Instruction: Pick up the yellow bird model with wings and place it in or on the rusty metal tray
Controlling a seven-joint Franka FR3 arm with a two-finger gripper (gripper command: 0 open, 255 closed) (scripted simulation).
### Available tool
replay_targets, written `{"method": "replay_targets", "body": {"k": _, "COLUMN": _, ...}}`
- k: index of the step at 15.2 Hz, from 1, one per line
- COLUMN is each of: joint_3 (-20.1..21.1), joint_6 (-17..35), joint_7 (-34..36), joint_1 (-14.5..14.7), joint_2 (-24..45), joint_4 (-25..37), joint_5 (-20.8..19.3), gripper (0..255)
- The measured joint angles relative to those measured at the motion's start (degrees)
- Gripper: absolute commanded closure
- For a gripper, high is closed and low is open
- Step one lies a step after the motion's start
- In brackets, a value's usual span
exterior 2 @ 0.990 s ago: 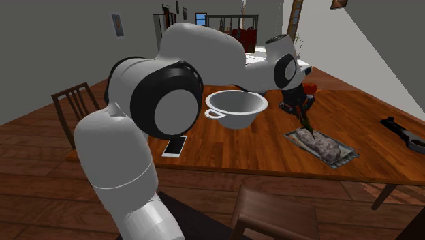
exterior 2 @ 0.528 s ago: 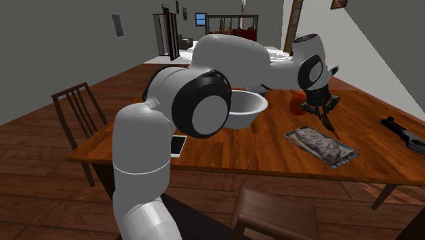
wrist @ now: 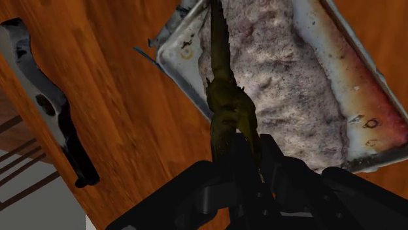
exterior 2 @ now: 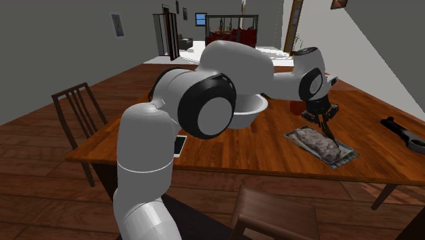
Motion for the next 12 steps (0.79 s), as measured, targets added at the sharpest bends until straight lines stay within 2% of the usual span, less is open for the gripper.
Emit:
{"method": "replay_targets", "body": {"k": 7, "joint_3": 0.25, "joint_6": 5.35, "joint_7": 1.77, "joint_1": 0.58, "joint_2": 0.45, "joint_4": -3.18, "joint_5": -1.08, "gripper": 255}}
{"method": "replay_targets", "body": {"k": 9, "joint_3": 0.24, "joint_6": 8.72, "joint_7": 1.85, "joint_1": 0.50, "joint_2": 0.64, "joint_4": -4.02, "joint_5": -1.18, "gripper": 255}}
{"method": "replay_targets", "body": {"k": 12, "joint_3": 0.15, "joint_6": 11.11, "joint_7": 1.64, "joint_1": 0.34, "joint_2": 0.83, "joint_4": -4.49, "joint_5": -1.08, "gripper": 255}}
